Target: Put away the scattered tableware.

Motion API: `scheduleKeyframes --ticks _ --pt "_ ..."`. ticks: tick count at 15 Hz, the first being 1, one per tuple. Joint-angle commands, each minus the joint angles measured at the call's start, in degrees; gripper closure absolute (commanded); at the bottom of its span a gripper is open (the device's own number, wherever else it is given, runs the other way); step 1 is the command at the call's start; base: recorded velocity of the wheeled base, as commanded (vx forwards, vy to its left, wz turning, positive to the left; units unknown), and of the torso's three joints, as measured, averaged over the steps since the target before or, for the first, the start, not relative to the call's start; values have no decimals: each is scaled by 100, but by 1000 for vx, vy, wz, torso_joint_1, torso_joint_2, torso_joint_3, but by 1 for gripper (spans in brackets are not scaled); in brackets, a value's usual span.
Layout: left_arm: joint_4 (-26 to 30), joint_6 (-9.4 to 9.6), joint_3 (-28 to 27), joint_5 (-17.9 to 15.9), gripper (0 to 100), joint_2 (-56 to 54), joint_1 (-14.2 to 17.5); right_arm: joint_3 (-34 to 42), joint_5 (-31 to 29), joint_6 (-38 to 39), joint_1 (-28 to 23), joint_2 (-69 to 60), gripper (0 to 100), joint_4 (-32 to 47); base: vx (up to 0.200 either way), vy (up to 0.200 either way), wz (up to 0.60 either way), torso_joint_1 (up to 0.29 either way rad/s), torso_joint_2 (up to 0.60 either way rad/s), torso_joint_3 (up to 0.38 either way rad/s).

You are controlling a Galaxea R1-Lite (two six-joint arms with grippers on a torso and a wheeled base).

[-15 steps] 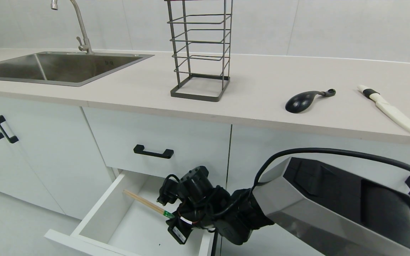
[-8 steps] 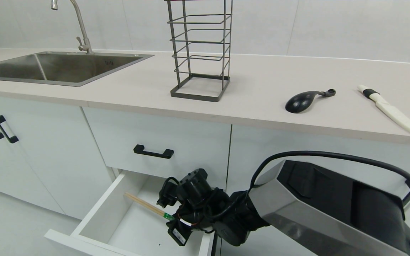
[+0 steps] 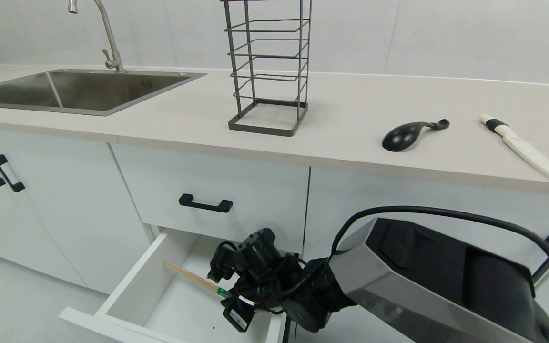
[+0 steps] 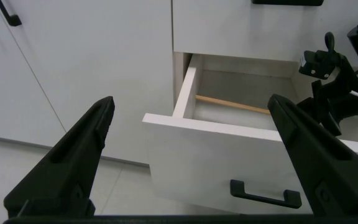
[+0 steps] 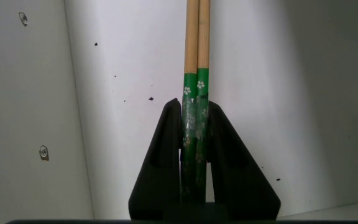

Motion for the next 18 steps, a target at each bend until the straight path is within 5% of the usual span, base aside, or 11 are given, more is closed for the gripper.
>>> scheduleKeyframes --ticks 1,11,12,18 --pt "-1 -1 0 0 0 0 0 -2 10 -12 -1 24 100 6 0 0 0 0 0 0" --pt "-1 -1 0 -9 0 0 0 -2 18 -205 -18 103 100 94 0 0 0 0 0 0" --pt "-1 -1 0 0 0 0 0 -2 18 -214 -18 103 0 102 0 0 0 0 0 0" --pt "-1 -1 0 0 0 0 0 -11 36 -232 -18 139 0 94 0 0 0 0 0 0"
